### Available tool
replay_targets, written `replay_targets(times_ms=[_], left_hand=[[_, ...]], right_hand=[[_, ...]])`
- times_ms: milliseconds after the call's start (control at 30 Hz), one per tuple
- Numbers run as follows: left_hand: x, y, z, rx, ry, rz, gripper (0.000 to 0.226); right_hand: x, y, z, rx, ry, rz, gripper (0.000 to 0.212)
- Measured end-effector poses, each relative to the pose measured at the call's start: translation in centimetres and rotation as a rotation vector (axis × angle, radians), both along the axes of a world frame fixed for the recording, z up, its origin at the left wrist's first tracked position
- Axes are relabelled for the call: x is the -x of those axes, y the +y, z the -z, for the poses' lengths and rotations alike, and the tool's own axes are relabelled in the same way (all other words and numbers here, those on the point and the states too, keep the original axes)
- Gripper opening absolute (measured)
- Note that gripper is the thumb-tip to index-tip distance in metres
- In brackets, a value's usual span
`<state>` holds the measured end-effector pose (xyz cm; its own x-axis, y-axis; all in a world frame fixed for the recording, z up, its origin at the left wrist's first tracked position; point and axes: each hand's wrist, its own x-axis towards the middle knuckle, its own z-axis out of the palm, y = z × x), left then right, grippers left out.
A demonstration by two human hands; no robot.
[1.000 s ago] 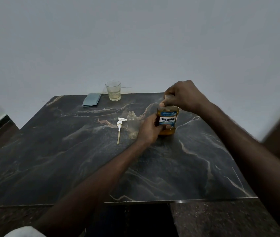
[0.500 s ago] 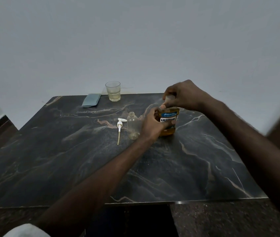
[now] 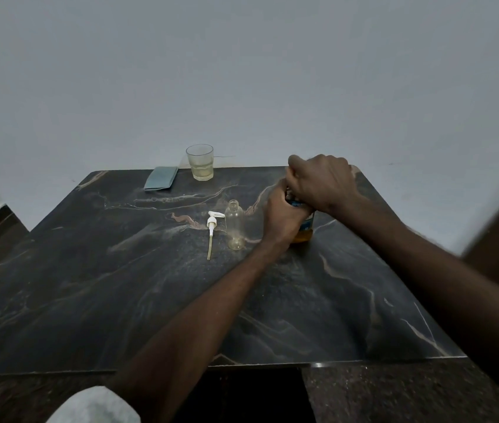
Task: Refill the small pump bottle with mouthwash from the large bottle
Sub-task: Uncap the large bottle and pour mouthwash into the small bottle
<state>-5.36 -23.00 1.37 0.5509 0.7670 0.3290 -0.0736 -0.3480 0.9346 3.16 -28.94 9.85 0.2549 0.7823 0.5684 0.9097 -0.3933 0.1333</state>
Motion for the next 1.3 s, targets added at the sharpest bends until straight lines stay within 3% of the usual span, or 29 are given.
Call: replay_targets(times_ms=[133,267,400,500,600,767,867,967,1100,1233,1300], left_hand=[[0.3,0.1,0.1,0.013,-0.036,0.033,0.052],[0.2,0.1,0.3,-0.011,-0.059,0.050,0.052],[0.2,0.3,0.5,-0.015,-0.067,0.063,0.062],[0.4,0.2,0.4,-0.002,-0.066,0.083,0.051],[0.3,0.1,0.3,0.039,-0.056,0.065,0.049],[0.2,0.0,0.1,0.044,-0.030,0.061,0.047],[0.2,-0.1,-0.2,0.063,-0.011,0.054,0.048],[0.1,-0.1,-0.2,0.045,-0.003,0.054,0.049],[0.2,-0.2,-0.1,0.027,0.008,0.044,0.052],[0.2,-0.1,-0.1,0.023,-0.010,0.043,0.049],[0.2,-0.2,-0.1,0.021,-0.002,0.043,0.052]], right_hand=[[-1.3,0.3,0.3,-0.002,-0.036,-0.131,0.033],[-2.3,0.2,-0.2,0.034,-0.101,-0.294,0.049],[-2.9,-0.5,-0.7,0.053,-0.190,-0.466,0.045],[-3.7,-0.9,-1.2,0.151,-0.153,-0.555,0.046],[-4.5,-1.2,-2.0,0.304,-0.045,-0.512,0.040],[-5.0,-2.0,-2.6,0.333,0.245,-0.457,0.035],[-4.8,-2.5,-4.4,0.358,0.379,-0.511,0.044],[-4.0,-2.6,-5.5,0.421,0.360,-0.388,0.049],[-3.0,-2.7,-6.0,0.421,0.327,-0.423,0.031],[-2.3,-2.8,-6.5,0.444,0.418,-0.372,0.056],[-2.1,-2.6,-6.3,0.426,0.298,-0.360,0.043]])
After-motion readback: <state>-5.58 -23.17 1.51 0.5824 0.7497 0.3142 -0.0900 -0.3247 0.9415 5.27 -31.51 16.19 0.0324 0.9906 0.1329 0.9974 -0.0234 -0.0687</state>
